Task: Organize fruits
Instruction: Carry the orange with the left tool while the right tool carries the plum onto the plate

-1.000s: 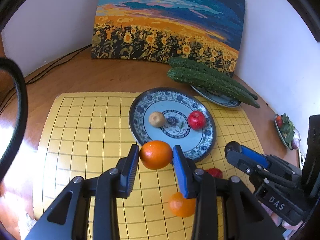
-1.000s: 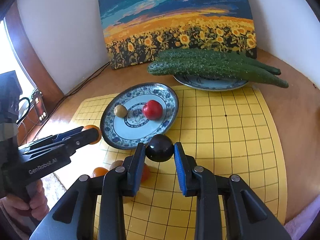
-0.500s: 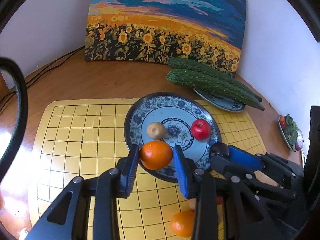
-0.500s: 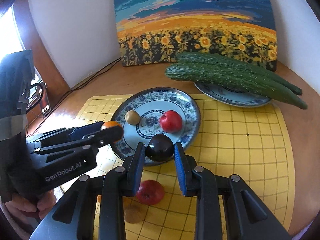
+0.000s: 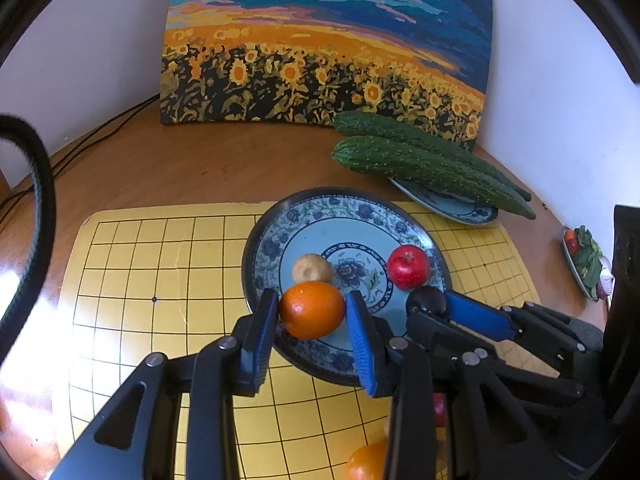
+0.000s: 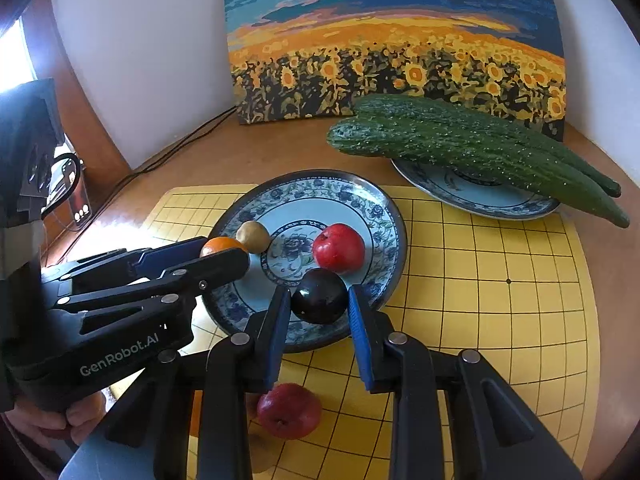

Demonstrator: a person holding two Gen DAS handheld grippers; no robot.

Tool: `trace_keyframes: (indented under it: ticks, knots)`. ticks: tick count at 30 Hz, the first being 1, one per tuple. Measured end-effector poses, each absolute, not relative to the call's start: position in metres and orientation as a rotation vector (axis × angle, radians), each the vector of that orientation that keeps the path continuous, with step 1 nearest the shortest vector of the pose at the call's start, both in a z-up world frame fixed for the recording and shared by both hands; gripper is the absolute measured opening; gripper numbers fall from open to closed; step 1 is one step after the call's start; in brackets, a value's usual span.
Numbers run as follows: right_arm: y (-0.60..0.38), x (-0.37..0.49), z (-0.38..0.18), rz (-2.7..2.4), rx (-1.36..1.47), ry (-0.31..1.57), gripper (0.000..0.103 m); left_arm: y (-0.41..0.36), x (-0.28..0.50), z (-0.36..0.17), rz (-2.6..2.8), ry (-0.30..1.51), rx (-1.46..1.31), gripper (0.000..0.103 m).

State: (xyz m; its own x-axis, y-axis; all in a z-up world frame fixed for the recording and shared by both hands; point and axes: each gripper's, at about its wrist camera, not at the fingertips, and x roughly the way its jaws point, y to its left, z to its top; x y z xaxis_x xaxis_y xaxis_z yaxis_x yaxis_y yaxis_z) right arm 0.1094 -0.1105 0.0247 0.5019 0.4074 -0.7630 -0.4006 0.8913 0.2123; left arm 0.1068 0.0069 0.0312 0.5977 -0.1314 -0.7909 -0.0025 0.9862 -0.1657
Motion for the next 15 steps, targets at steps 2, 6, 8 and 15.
trace_keyframes:
  ticks: [2, 6, 8, 15]
  knots:
    - [-0.1104, 0.1109, 0.0241, 0.486, 0.004, 0.921, 0.031, 0.0069, 0.1082, 0.0303, -0.074, 0.929, -0.151, 0.036]
    - [-0.1104, 0.1127, 0.0232, 0.485, 0.003, 0.913, 0.031, 0.0063, 0.1100, 0.0283, -0.073, 0.927, -0.150, 0.036]
    - [-0.1111, 0.1124, 0.0229, 0.488, 0.008, 0.909, 0.031, 0.0063, 0.1108, 0.0283, -0.073, 0.926, -0.153, 0.036]
    - [-0.1137, 0.1124, 0.0222, 0.510, 0.034, 0.903, 0.031, 0.0065, 0.1117, 0.0285, -0.076, 0.932, -0.157, 0.036]
